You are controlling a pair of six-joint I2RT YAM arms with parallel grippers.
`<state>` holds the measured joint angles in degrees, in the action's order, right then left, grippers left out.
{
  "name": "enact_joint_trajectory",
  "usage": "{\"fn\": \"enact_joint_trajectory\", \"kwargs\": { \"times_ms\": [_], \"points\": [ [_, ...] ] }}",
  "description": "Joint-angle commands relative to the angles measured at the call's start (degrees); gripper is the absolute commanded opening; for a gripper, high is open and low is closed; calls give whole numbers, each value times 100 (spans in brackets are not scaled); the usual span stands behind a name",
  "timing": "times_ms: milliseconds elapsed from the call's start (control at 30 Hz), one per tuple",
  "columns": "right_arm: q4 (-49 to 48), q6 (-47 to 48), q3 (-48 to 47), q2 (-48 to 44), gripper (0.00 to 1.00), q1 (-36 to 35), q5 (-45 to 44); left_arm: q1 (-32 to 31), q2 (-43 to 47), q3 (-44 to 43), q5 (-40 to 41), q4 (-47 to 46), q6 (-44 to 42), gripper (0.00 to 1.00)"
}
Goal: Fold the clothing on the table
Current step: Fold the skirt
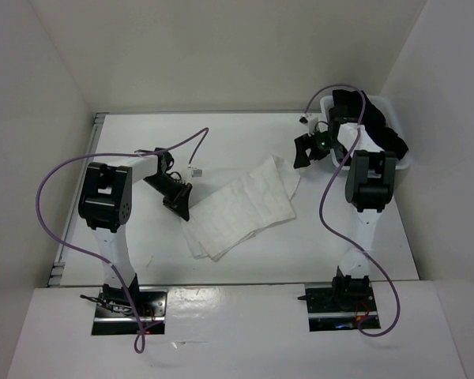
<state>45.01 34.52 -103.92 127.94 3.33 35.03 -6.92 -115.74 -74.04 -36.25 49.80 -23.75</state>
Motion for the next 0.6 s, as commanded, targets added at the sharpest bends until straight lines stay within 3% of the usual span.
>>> {"fn": "enact_joint_trajectory", "kwargs": {
  "times_ms": [0, 267, 567],
  "points": [
    [341, 265, -260, 292, 99, -26, 416, 24, -300, 48, 944, -445, -192, 0],
    [1263, 660, -735, 1109, 99, -26, 1014, 24, -300, 48, 944, -445, -139, 0],
    [2309, 1346, -806, 1277, 99, -87, 1208, 24, -194, 171, 997, -445, -139, 2]
  ]
}}
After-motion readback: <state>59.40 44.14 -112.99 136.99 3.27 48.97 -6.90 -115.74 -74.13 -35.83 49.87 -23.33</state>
